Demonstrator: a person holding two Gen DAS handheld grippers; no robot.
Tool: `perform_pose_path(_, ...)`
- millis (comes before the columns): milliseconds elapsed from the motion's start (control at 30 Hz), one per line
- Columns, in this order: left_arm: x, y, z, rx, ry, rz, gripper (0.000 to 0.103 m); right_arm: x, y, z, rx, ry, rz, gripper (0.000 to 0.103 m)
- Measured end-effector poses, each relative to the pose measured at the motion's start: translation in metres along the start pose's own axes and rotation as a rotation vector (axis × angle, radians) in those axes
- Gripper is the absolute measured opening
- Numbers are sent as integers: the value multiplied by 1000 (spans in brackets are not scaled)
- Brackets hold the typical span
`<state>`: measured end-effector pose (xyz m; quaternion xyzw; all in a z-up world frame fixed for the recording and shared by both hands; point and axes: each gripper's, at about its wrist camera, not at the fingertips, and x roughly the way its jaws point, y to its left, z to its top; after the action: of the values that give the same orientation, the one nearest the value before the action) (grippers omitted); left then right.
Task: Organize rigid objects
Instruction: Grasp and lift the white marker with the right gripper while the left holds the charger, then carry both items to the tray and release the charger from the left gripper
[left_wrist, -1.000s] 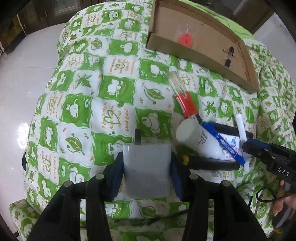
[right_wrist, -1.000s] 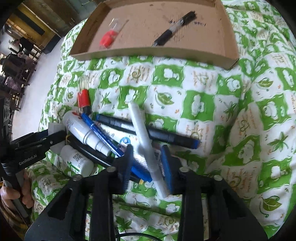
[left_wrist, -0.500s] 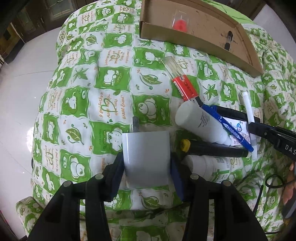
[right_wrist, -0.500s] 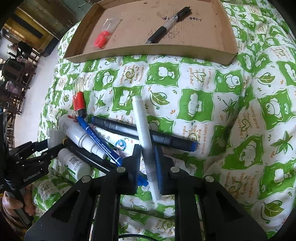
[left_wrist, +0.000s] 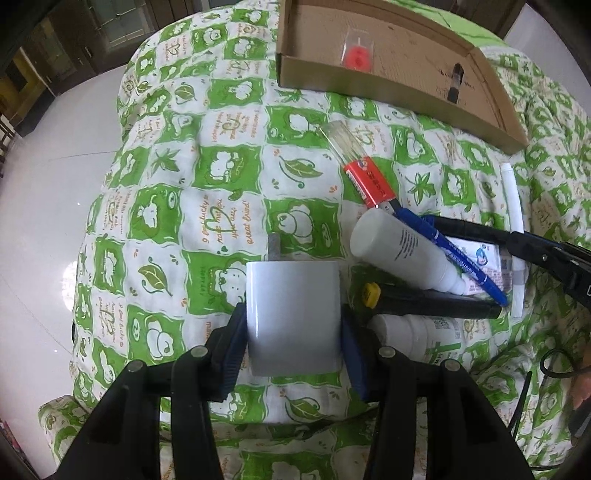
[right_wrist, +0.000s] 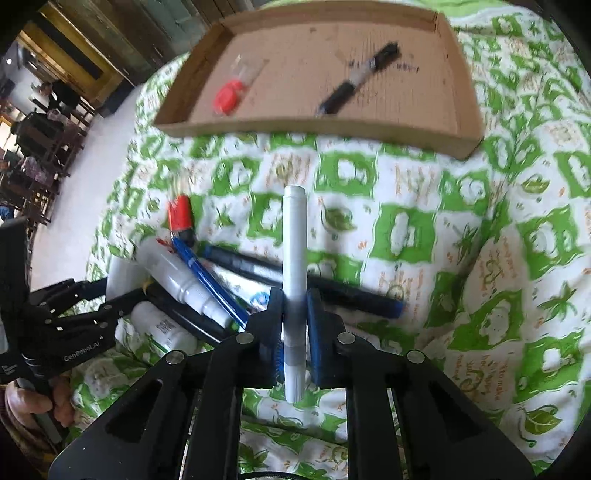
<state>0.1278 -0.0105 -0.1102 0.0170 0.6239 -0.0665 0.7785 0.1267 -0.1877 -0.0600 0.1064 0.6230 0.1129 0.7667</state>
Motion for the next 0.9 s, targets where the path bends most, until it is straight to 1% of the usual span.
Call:
perform_pose_path(200, -10, 12, 1, -36, -44, -31, 47, -10, -2, 1, -5, -19, 19, 12)
perform_pose_path(367, -29, 30, -3, -71, -115, -101, 47, -14, 0, 3, -8, -53, 42, 12)
perform_pose_path(467, -39, 43, -1, -89, -141, -129, 47, -19, 0, 4, -10, -75, 52, 12)
perform_pose_path(633, -47, 53, -1, -103, -162, -146, 47, -21, -3, 4, -6, -81, 49, 12)
perform_pose_path(667, -50, 49, -6, -105, -166, -146, 47, -21, -4, 4, -5, -81, 51, 12)
perform_pose_path(800, -55, 51, -9, -102, -184, -146, 47, -26, -4, 5, -4, -101, 60, 12)
perform_pose_path(900, -52, 44, -7, -104, -187, -139, 47, -28, -5, 5, 0, -105, 62, 12)
